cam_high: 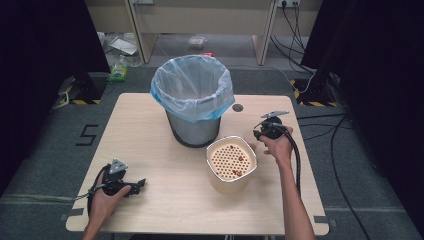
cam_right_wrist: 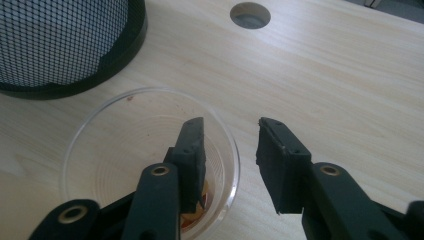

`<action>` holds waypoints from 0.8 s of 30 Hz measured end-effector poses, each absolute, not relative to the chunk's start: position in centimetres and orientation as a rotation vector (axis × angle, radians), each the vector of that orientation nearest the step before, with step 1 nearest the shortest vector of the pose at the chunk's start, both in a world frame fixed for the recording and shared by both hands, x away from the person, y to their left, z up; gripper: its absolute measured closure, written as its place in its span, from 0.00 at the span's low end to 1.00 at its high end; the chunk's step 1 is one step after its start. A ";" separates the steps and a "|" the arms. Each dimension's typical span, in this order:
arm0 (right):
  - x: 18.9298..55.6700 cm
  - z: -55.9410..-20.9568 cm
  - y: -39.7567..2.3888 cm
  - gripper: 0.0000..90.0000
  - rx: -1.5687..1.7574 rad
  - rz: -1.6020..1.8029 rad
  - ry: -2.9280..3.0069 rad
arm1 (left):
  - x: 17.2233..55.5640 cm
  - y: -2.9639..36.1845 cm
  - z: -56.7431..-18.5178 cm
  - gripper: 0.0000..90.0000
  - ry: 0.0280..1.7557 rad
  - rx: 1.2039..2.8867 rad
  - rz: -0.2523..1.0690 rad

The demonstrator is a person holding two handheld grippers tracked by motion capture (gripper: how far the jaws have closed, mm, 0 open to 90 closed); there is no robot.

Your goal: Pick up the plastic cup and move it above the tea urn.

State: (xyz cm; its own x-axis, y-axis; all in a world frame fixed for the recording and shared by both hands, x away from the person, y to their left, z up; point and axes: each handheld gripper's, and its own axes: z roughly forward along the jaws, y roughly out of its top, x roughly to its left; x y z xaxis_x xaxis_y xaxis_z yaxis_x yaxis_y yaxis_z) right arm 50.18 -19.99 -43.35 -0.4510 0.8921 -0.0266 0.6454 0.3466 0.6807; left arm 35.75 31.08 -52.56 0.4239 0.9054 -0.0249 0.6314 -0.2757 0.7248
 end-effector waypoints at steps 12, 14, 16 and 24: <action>49.6 -43.0 -19.6 0.95 1.237 0.910 2.264 | 35.7 31.1 -52.6 0.00 1.295 2.012 0.526; 49.4 -42.6 -19.5 0.95 1.202 0.895 2.255 | 35.7 31.1 -52.6 0.00 1.295 2.012 0.526; 49.1 -42.2 -19.6 0.96 1.186 0.914 2.242 | 35.8 31.1 -52.6 0.00 1.295 2.012 0.526; 49.0 -40.3 -20.5 0.96 1.165 0.928 2.173 | 35.7 31.1 -52.6 0.00 1.295 2.012 0.527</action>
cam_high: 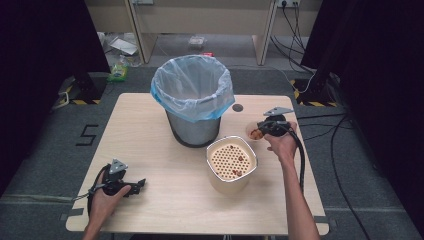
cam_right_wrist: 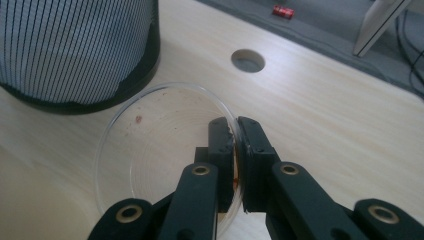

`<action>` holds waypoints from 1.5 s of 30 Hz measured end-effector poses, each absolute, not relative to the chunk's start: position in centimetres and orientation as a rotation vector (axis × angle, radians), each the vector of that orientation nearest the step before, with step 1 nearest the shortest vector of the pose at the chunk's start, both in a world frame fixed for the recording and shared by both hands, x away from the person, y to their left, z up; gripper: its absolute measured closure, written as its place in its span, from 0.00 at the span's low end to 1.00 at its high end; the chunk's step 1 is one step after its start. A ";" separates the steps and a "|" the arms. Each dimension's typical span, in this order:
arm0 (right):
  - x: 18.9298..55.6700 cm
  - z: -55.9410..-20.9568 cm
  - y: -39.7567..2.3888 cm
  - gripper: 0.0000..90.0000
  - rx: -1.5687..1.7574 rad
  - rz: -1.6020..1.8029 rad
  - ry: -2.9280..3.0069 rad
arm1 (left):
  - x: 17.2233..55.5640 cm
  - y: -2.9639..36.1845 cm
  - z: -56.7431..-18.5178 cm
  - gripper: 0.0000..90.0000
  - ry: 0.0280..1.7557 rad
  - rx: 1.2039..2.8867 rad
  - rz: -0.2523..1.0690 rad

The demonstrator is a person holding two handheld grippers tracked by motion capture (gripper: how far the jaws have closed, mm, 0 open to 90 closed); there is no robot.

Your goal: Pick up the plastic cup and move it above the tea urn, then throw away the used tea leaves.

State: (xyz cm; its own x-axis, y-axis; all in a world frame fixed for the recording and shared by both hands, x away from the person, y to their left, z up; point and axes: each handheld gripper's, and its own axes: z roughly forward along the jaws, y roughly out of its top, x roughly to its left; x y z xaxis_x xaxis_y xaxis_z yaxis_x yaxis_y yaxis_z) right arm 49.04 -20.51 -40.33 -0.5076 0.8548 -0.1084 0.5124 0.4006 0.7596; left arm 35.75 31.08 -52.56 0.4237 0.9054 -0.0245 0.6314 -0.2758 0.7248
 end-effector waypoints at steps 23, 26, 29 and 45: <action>44.8 -35.1 -19.1 0.95 0.860 0.953 2.021 | 35.7 31.1 -52.6 0.00 1.295 2.012 0.526; 43.6 -34.5 -18.1 0.95 0.768 0.949 1.995 | 35.7 31.1 -52.6 0.00 1.295 2.012 0.527; 42.2 -33.9 -17.1 0.95 0.659 0.914 1.956 | 35.7 31.1 -52.6 0.00 1.295 2.013 0.527; 35.7 -36.6 -12.7 0.96 0.147 0.734 1.657 | 35.7 31.1 -52.6 0.00 1.293 2.013 0.527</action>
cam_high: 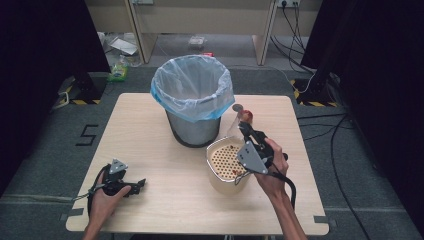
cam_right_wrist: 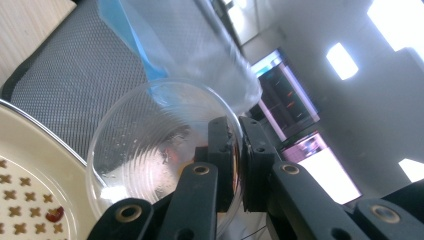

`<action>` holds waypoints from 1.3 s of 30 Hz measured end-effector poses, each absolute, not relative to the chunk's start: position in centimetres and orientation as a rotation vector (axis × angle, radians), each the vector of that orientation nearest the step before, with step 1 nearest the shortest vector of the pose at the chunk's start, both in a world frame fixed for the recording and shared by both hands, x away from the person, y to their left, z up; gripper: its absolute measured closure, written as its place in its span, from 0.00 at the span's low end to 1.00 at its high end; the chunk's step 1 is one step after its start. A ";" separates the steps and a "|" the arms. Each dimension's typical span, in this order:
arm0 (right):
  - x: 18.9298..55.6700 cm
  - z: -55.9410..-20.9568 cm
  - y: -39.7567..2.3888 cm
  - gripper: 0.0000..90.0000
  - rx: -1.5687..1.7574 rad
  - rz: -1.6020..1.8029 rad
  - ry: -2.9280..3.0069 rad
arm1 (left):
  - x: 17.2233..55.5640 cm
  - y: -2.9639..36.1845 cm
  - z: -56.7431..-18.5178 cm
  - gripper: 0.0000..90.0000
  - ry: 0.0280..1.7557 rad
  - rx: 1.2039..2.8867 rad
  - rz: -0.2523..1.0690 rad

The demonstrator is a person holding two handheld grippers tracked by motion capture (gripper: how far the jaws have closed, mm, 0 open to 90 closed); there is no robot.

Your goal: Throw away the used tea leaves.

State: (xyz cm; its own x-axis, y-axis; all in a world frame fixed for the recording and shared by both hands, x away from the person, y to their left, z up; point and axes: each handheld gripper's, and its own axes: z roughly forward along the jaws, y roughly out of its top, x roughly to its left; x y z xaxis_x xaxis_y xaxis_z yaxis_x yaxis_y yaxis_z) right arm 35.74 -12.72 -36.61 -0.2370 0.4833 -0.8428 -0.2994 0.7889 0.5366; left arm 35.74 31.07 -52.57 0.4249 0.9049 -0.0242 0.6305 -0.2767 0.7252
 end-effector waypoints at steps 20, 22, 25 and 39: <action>35.2 -39.8 -10.1 0.96 -0.134 0.434 1.534 | 35.7 31.1 -52.6 0.00 1.294 2.012 0.527; 35.1 -40.0 -10.4 0.97 -0.128 0.434 1.517 | 35.7 31.1 -52.6 0.00 1.294 2.012 0.527; 35.1 -40.2 -10.8 0.97 -0.148 0.402 1.496 | 35.7 31.1 -52.6 0.00 1.294 2.012 0.526; 35.0 -40.0 -10.7 0.97 -0.200 0.363 1.466 | 35.7 31.1 -52.6 0.00 1.294 2.012 0.527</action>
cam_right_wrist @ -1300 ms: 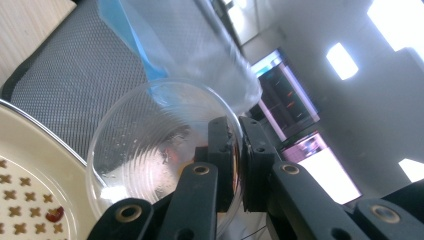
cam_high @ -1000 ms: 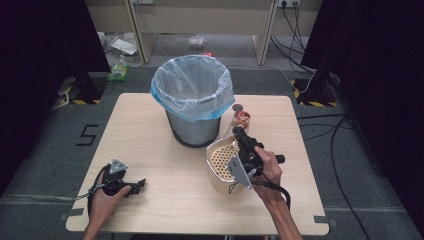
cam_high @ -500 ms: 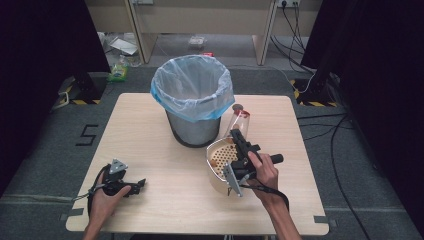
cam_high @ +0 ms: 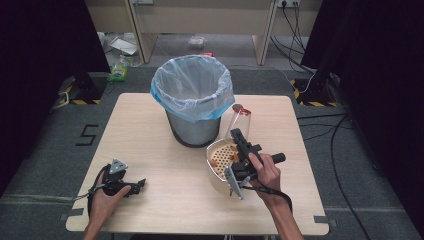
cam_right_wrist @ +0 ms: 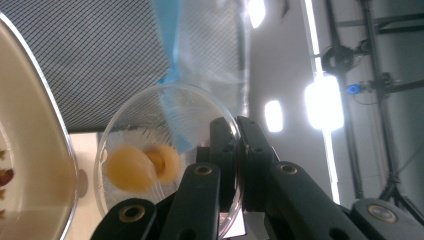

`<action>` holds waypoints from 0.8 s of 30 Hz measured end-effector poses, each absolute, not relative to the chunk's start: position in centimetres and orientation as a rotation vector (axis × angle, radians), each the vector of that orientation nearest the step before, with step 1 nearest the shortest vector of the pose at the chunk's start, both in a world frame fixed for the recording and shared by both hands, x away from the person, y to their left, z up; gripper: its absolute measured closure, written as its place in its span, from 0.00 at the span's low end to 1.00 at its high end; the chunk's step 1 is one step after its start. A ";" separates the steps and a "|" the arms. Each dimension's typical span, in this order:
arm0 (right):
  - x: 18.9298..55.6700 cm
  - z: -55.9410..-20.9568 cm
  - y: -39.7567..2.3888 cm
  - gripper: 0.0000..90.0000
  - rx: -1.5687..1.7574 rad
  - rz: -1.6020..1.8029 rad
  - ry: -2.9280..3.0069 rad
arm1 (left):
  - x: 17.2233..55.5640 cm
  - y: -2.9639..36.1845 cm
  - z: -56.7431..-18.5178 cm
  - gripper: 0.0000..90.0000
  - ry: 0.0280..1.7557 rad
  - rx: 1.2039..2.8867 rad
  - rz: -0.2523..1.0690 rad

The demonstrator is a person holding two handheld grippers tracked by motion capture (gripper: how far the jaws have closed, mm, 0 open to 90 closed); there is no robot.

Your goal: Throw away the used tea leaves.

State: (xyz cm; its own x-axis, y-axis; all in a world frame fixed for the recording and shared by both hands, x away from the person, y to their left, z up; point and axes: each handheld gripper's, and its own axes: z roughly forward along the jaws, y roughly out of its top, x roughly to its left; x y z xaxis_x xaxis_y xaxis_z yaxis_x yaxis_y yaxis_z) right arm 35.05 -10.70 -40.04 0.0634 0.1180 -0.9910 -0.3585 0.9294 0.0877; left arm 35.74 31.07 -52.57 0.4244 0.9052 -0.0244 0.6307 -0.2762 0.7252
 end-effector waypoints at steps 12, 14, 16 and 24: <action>35.6 -38.6 -11.5 0.96 -0.023 0.533 1.554 | 35.7 31.1 -52.6 0.00 1.294 2.012 0.527; 35.9 -38.0 -11.9 0.96 0.076 0.624 1.592 | 35.7 31.1 -52.6 0.00 1.294 2.012 0.527; 36.2 -37.4 -12.5 0.96 0.166 0.713 1.633 | 35.7 31.1 -52.6 0.00 1.294 2.012 0.526; 37.8 -36.5 -14.5 0.96 0.448 0.941 1.737 | 35.7 31.1 -52.6 0.00 1.294 2.012 0.526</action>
